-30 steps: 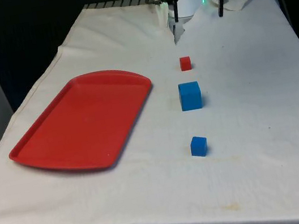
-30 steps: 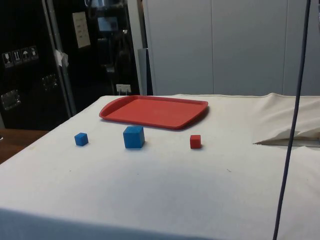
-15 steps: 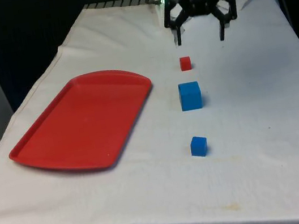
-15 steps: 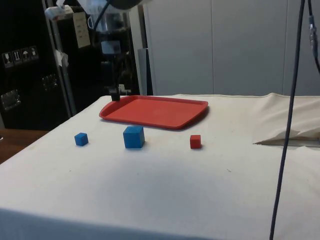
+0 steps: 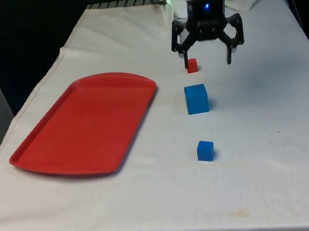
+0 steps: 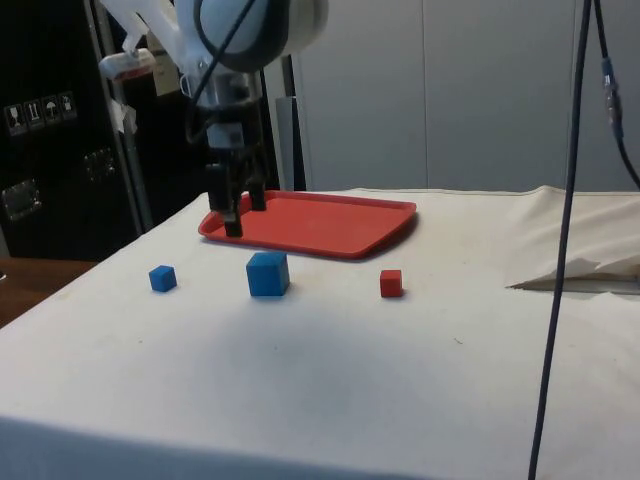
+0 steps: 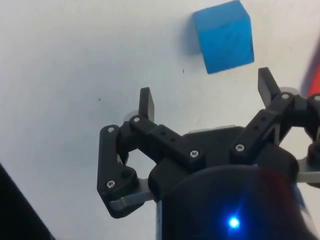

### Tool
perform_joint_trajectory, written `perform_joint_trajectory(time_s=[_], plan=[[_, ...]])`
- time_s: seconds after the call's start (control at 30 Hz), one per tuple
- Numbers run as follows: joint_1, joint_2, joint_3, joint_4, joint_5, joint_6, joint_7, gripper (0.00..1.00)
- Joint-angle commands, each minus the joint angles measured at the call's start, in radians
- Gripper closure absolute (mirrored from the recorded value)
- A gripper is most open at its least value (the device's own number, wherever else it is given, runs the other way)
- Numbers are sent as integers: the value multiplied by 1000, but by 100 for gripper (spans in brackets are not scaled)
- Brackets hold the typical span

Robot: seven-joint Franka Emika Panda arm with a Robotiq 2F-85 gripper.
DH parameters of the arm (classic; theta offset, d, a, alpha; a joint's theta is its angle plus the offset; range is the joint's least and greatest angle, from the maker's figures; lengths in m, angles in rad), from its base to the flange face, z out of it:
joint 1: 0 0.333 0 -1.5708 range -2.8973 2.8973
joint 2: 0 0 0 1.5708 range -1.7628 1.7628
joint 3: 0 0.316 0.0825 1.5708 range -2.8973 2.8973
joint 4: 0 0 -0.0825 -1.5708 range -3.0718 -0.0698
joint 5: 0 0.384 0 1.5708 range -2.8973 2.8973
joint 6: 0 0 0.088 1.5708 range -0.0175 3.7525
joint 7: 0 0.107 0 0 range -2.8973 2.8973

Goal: Pick up the largest block and place it onto the tray.

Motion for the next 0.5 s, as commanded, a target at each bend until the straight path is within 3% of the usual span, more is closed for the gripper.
perform_joint_trajectory(time_s=[0.0, 0.2, 0.23, 0.27, 0.37, 0.43, 0.47], plan=[[-10, 8, 10, -6, 22, 22, -19, 0], [-23, 52, -4, -3, 72, 50, -79, 0], [-10, 49, -11, -2, 56, 40, -59, 0], [-24, 58, -7, -2, 80, 52, -88, 0], [-31, 74, -11, 0, 103, 60, -114, 0], [-33, 89, -13, 2, 125, 66, -134, 0], [-25, 89, -24, 1, 116, 57, -128, 0]])
